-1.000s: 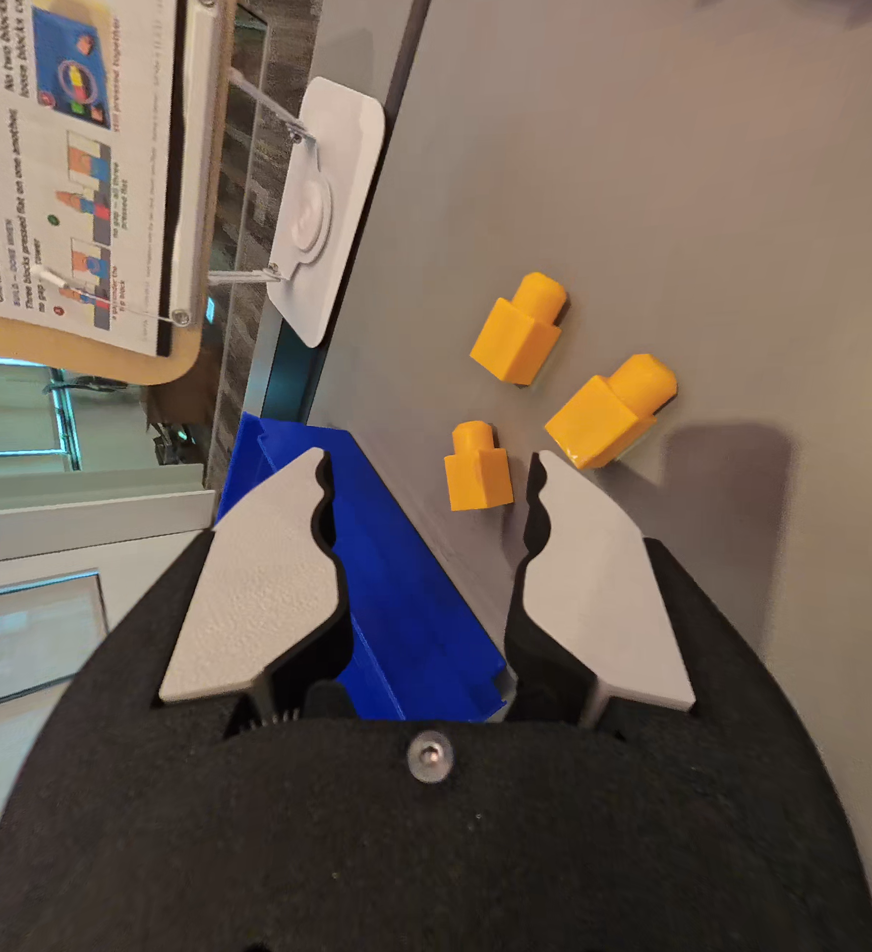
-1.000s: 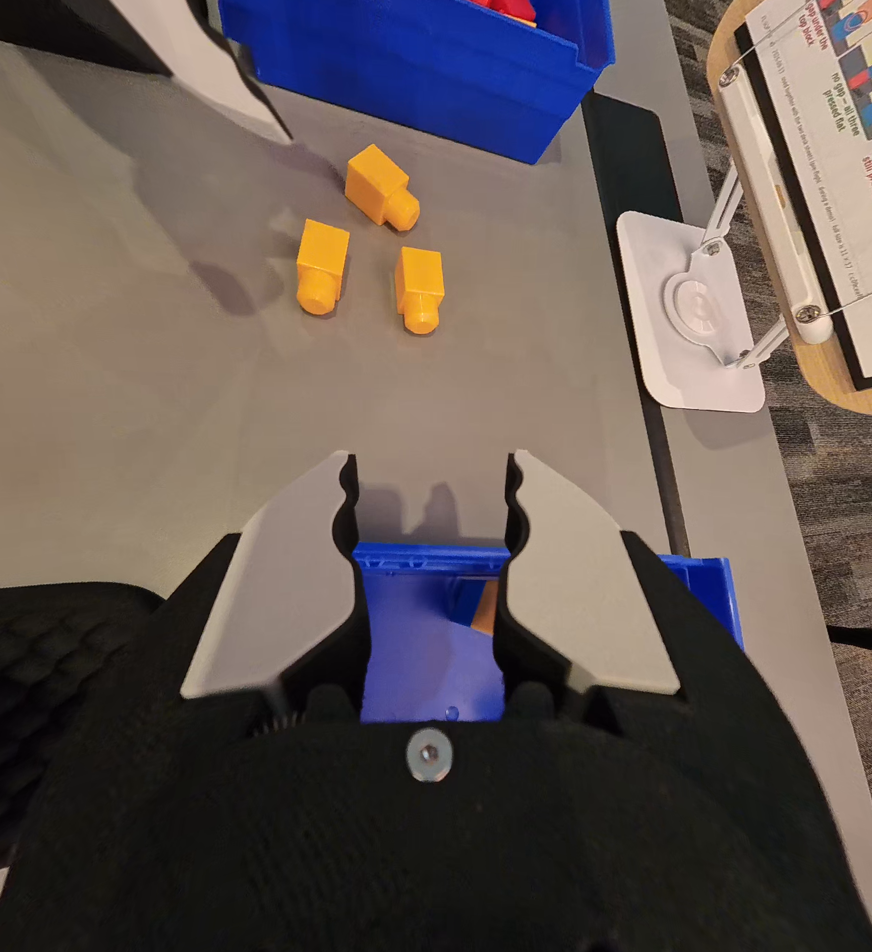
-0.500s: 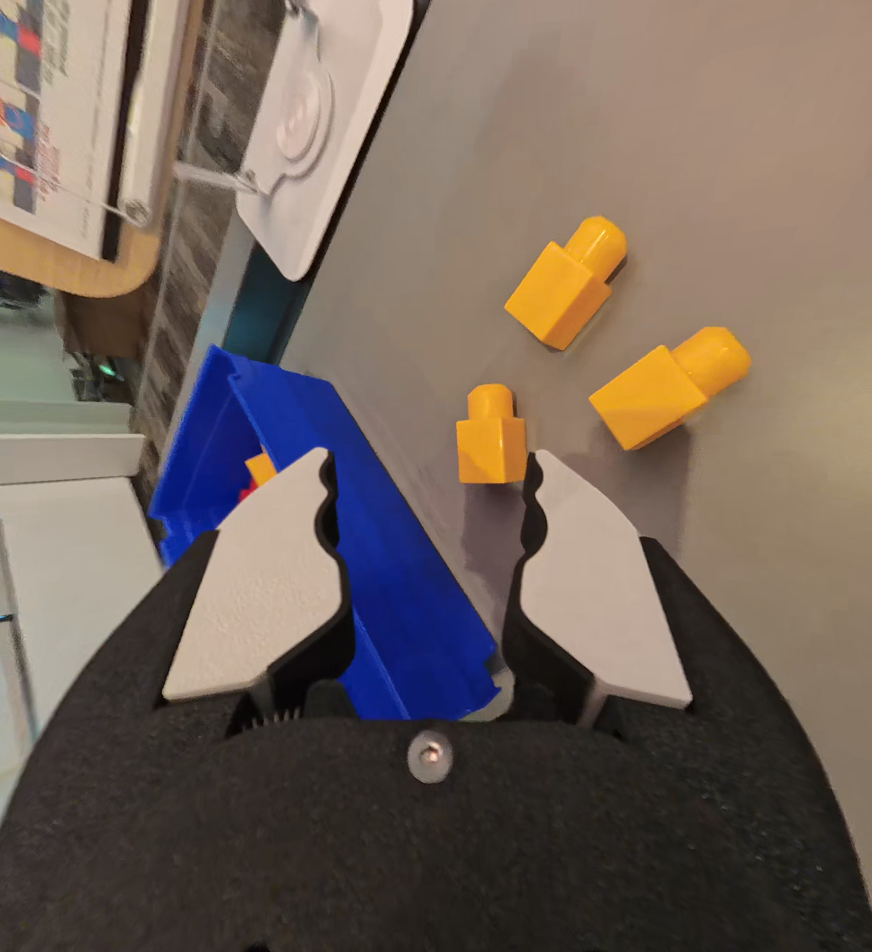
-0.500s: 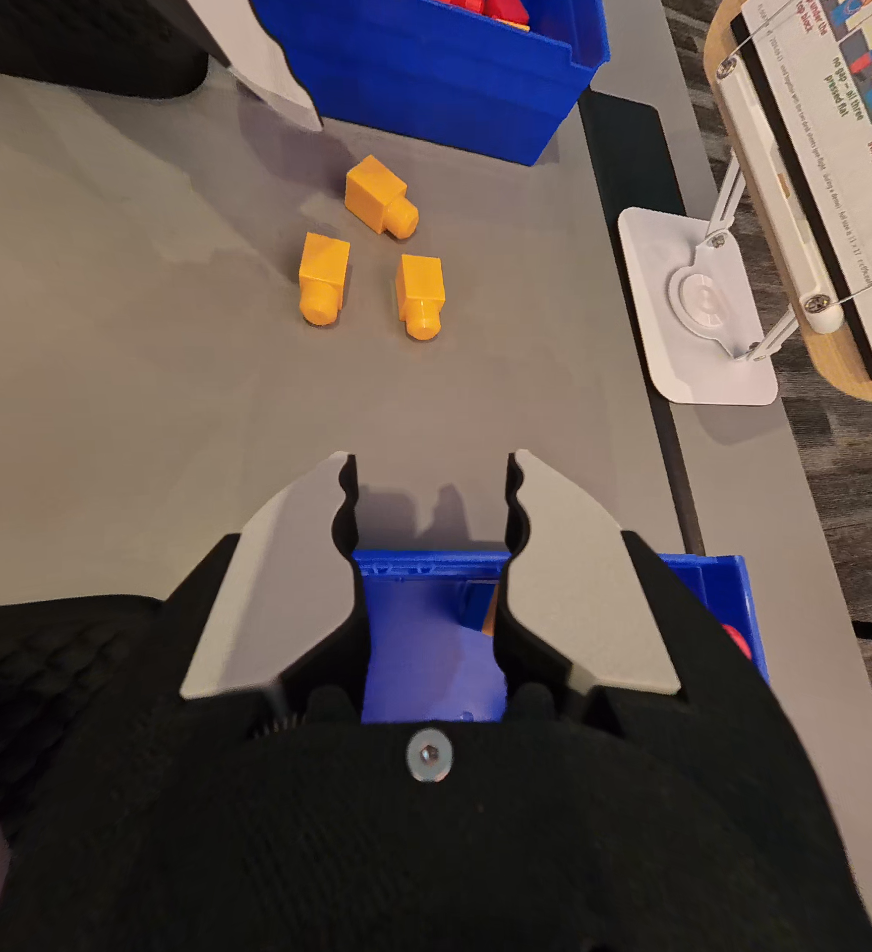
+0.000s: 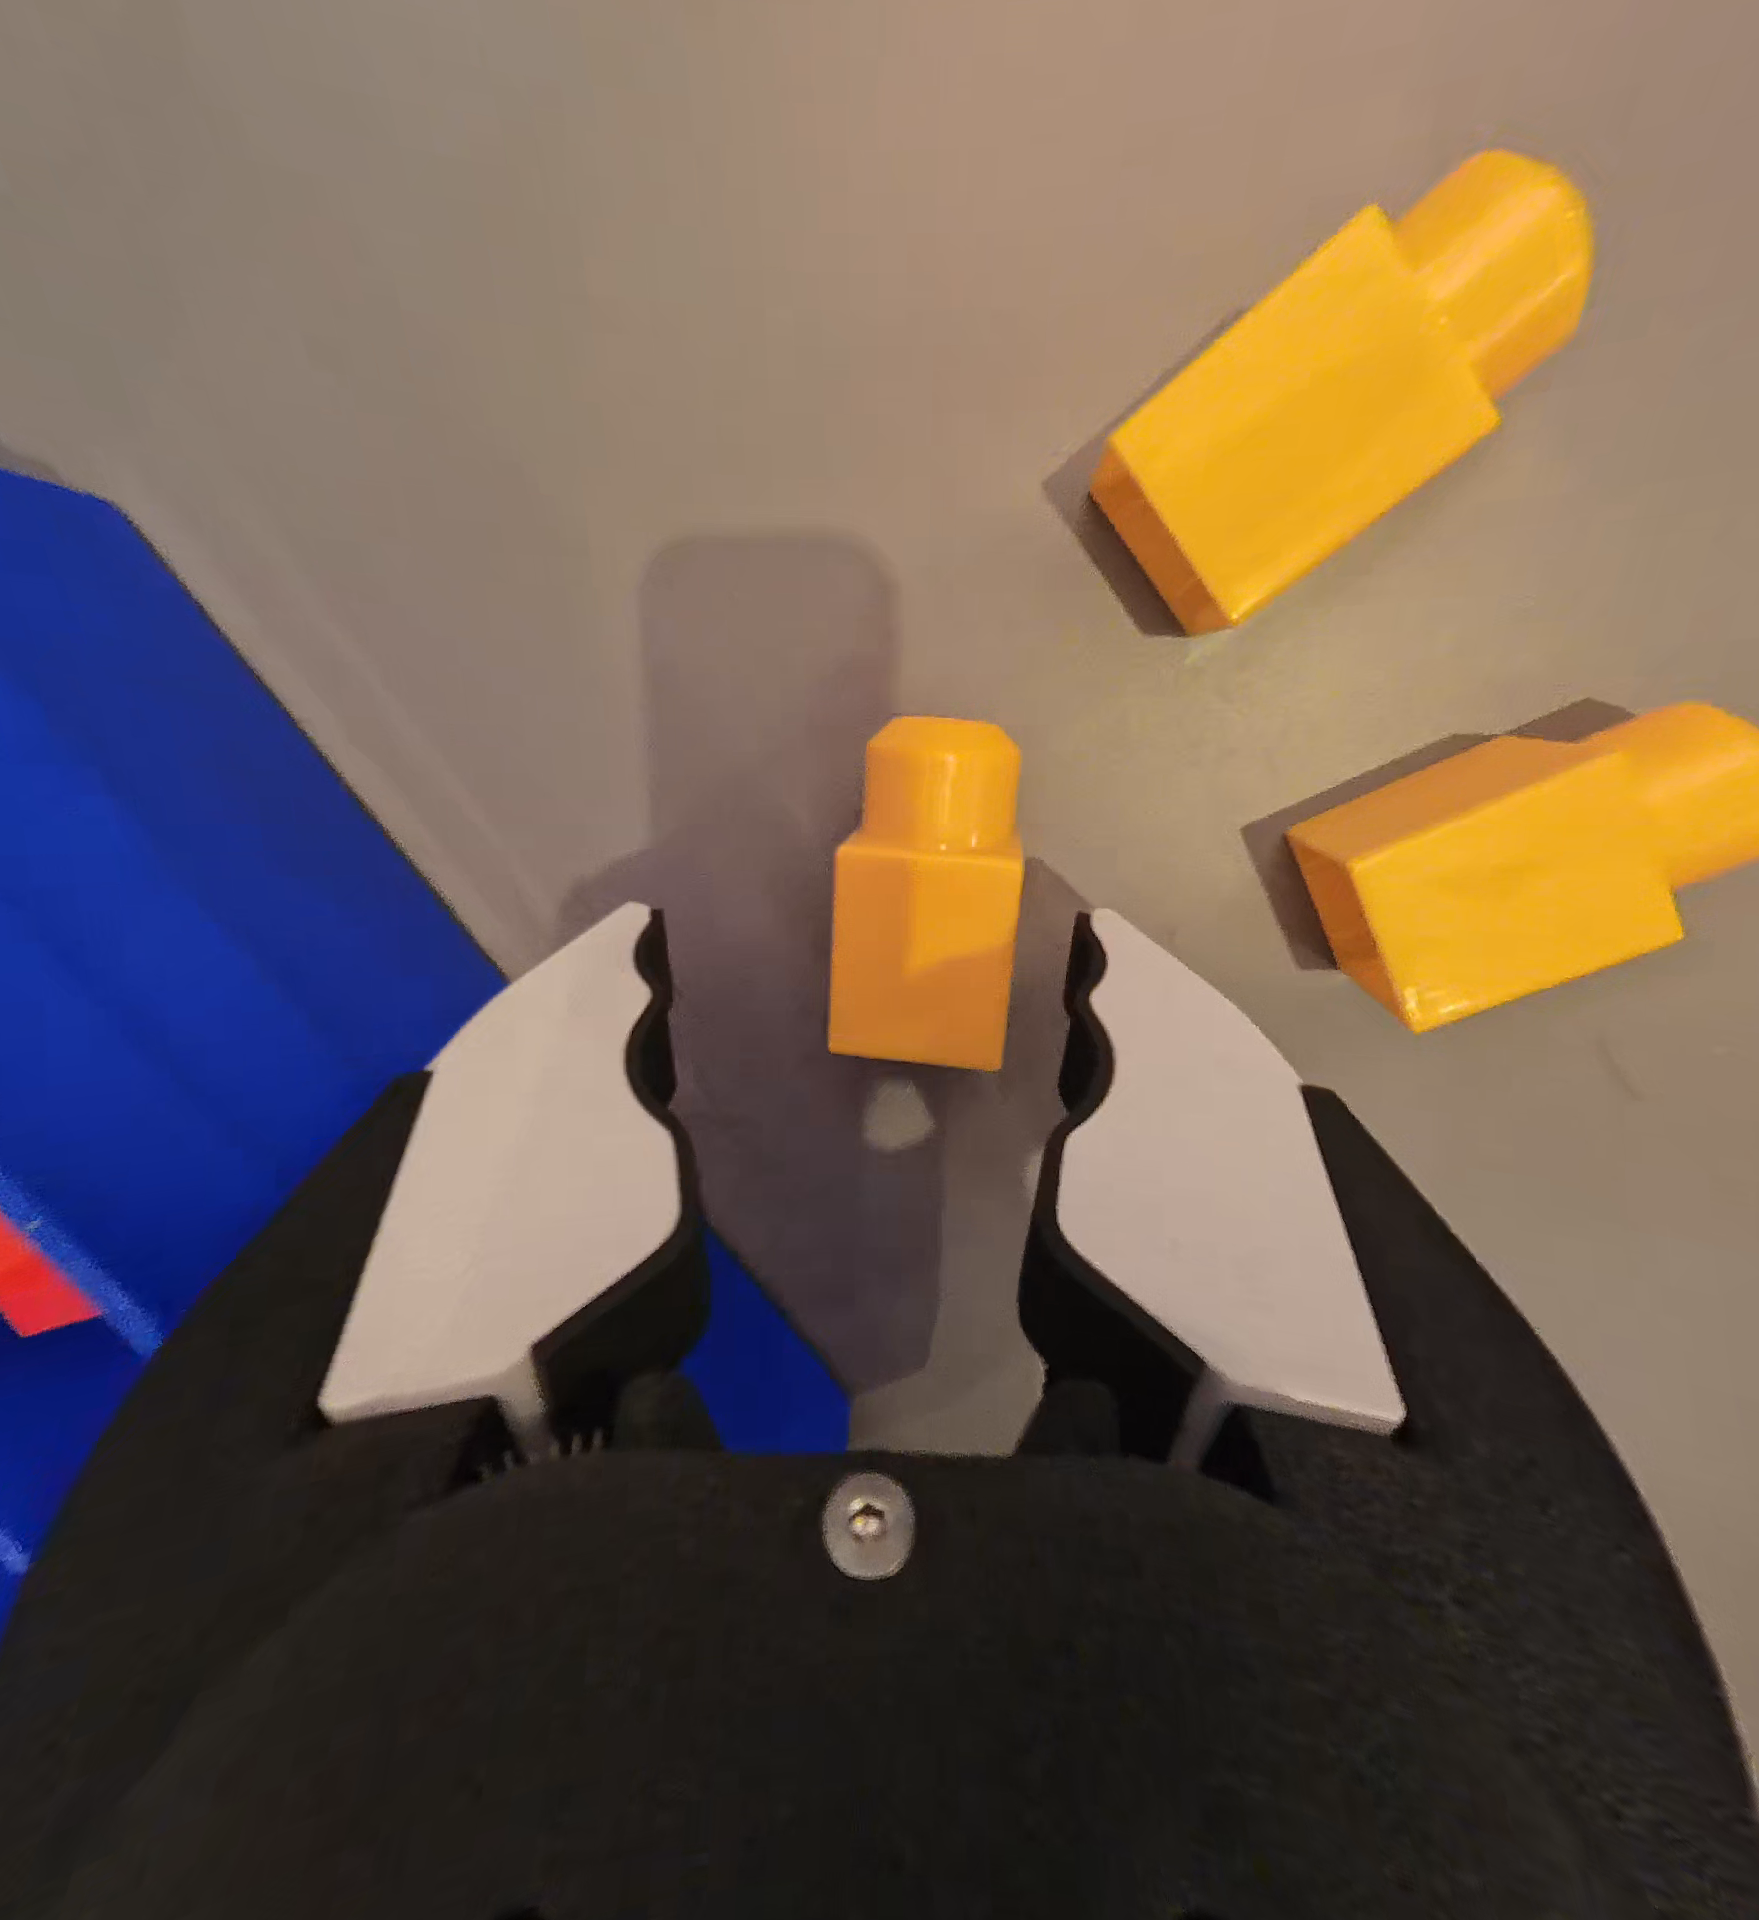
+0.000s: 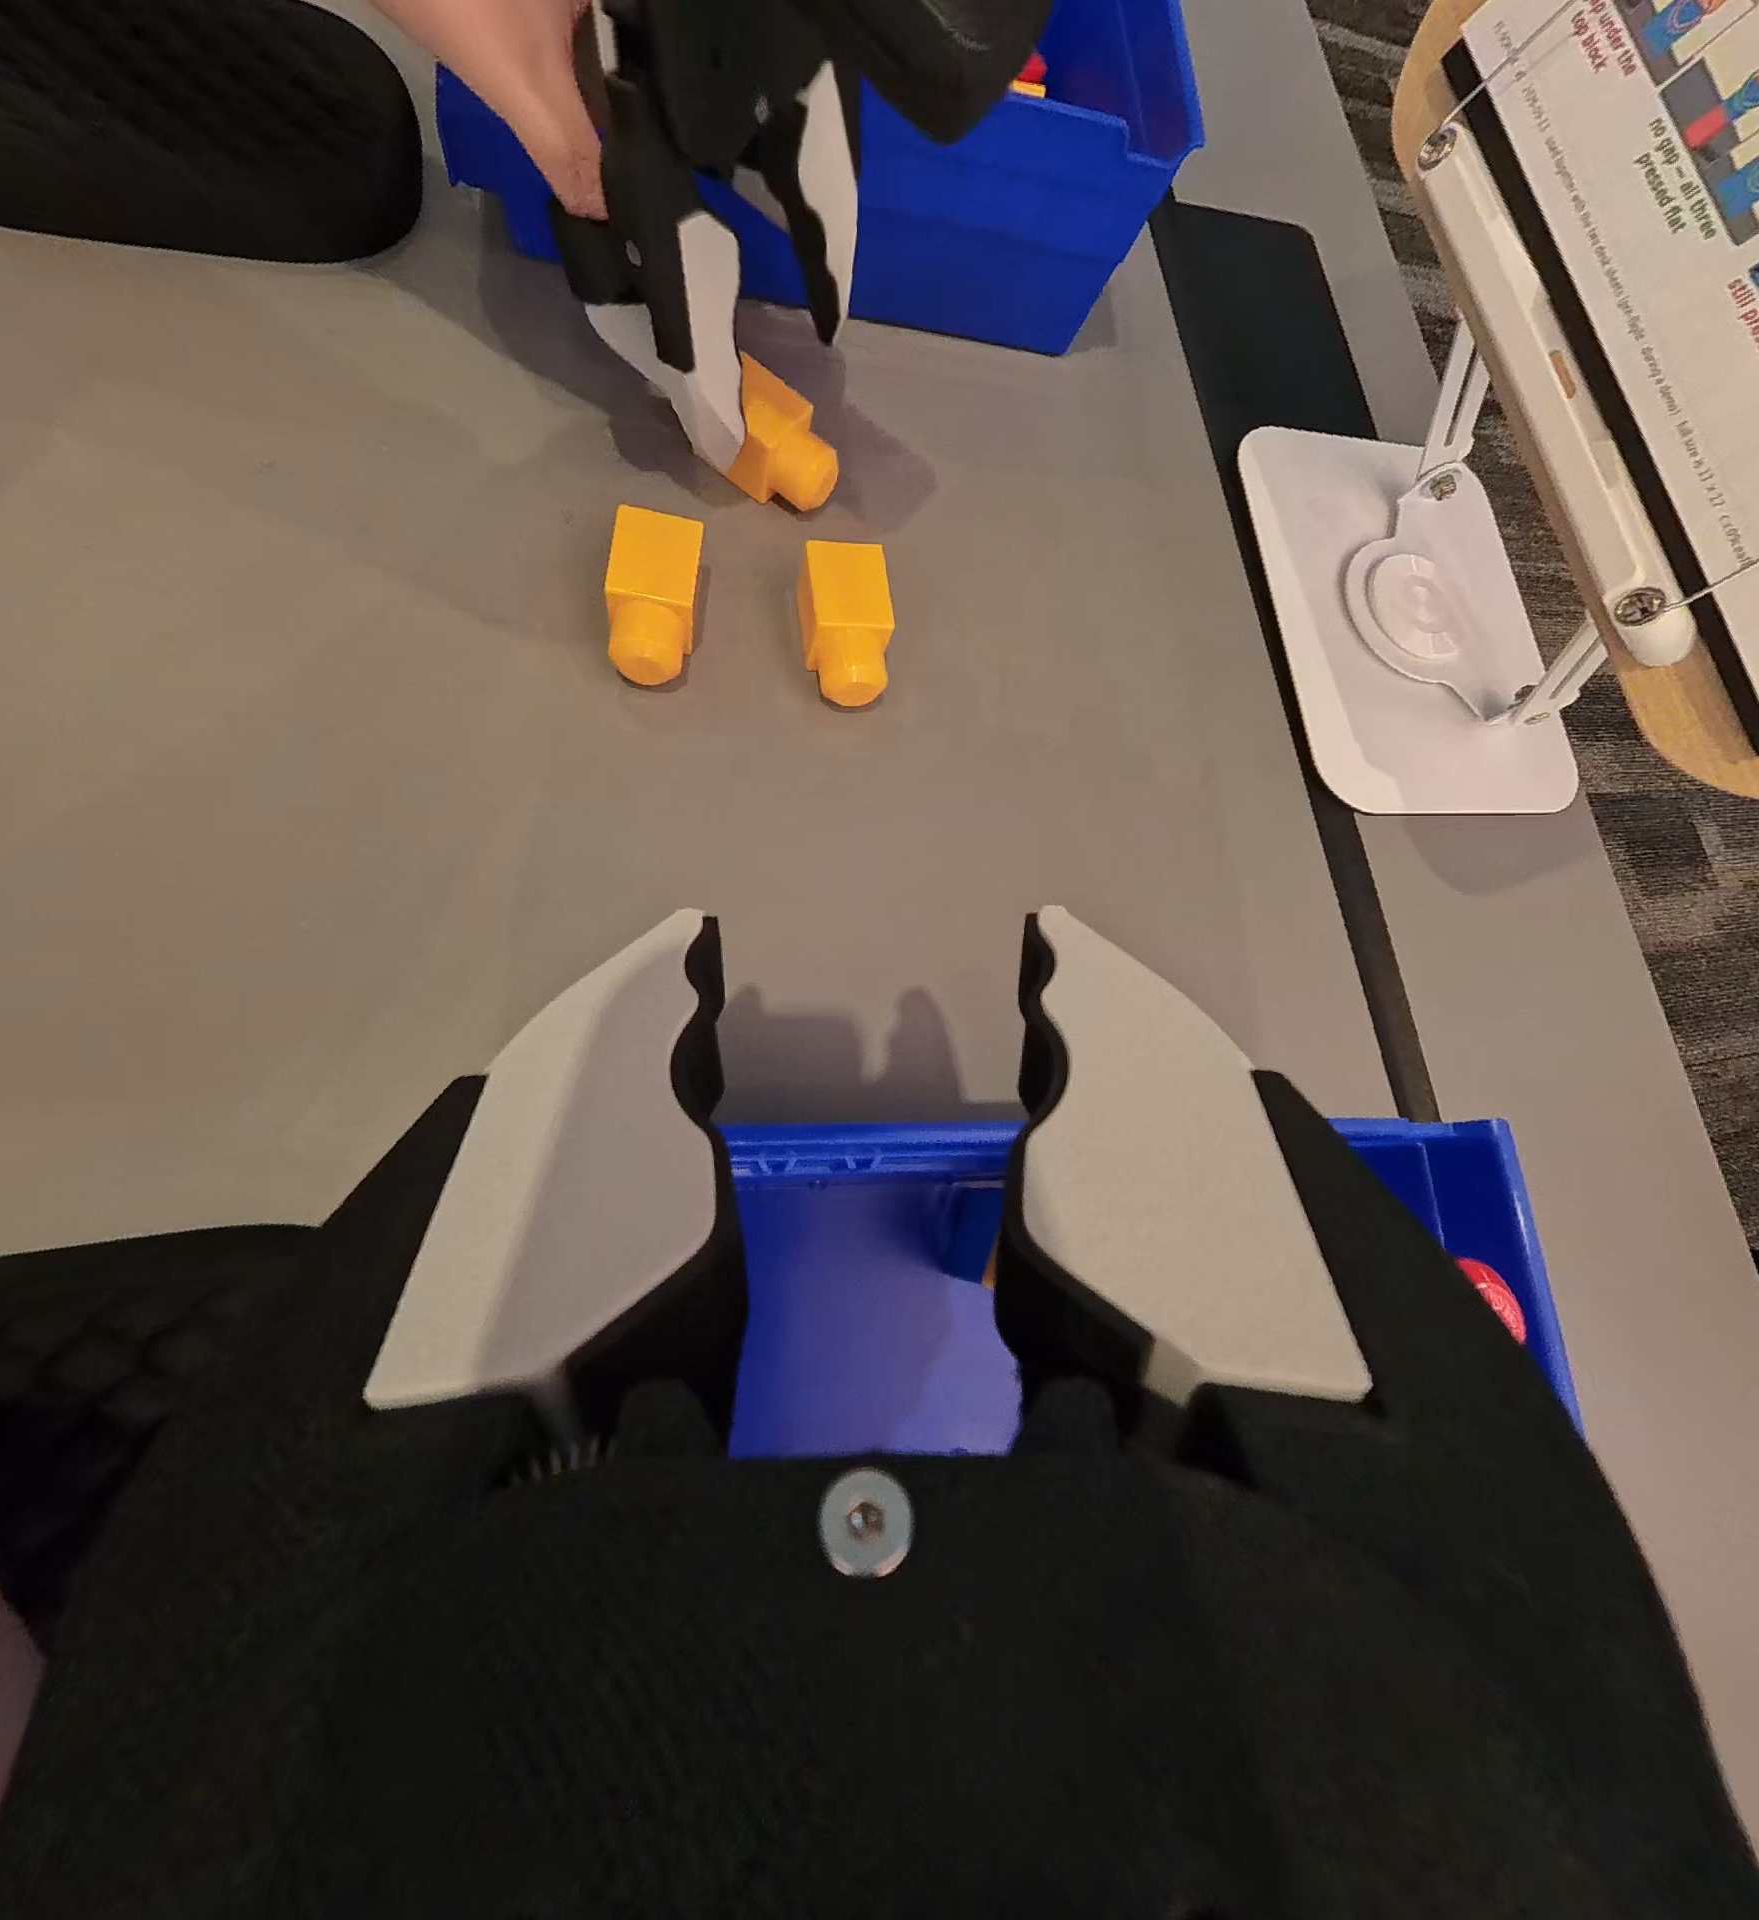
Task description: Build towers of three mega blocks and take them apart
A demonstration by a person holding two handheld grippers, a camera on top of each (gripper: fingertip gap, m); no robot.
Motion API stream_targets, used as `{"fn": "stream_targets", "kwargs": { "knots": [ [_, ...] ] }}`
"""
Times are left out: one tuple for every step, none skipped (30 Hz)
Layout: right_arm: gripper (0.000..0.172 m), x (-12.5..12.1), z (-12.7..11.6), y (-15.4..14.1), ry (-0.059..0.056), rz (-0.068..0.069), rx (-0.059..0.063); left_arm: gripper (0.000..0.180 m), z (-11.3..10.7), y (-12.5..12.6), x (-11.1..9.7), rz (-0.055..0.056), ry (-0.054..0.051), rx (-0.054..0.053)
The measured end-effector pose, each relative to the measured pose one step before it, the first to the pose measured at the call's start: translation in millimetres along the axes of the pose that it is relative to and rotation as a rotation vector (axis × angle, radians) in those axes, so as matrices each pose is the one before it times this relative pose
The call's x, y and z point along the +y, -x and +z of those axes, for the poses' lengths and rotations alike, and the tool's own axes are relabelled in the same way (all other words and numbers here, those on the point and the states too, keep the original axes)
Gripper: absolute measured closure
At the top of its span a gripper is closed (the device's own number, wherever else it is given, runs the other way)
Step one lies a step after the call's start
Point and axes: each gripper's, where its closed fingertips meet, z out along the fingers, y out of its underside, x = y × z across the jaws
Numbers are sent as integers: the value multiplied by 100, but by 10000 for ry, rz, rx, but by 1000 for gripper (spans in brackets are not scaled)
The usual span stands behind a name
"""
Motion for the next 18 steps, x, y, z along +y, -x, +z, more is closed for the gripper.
{"fn": "stream_targets", "kwargs": {
  "knots": [
    [115,-22,36,27,4,-26,-19,109,325,-2,118,-82,147,128],
    [115,-25,58,44,12,-25,-26,107,254,112,174,-49,199,11],
    [115,-4,37,38,18,-24,-16,105,184,16,132,-12,170,28],
    [115,0,52,25,20,-22,-9,107,124,-31,58,17,105,28],
    [115,-13,31,18,11,-18,-8,108,102,-12,13,25,77,13],
    [115,-31,21,41,-1,-18,-14,109,111,-101,22,18,102,41],
    [115,-23,16,15,-1,-22,-5,110,137,-201,100,12,154,97],
    [115,1,10,13,7,-14,1,111,201,-421,48,-22,128,228],
    [115,1,17,19,12,-5,-4,113,276,-530,77,-46,145,296],
    [115,7,7,31,17,-13,-3,113,322,-369,179,-78,217,206],
    [115,-13,8,23,7,-23,-5,120,82,-345,-133,-152,19,269],
    [116,-30,13,0,5,-28,2,121,85,-151,-101,-131,12,144],
    [116,-60,25,0,-8,-18,-1,121,23,-26,-59,-37,22,48],
    [116,-64,51,28,-7,1,-22,121,6,10,4,37,22,0],
    [116,-52,103,67,12,-3,-32,121,2,-2,-15,19,-1,0],
    [116,-48,148,95,37,-30,-40,121,15,2,-9,-1,-7,8],
    [116,-83,198,121,55,-58,-43,121,8,0,4,30,2,5],
    [116,-147,243,148,56,-70,-58,121,4,13,26,62,23,8]
  ]
}}
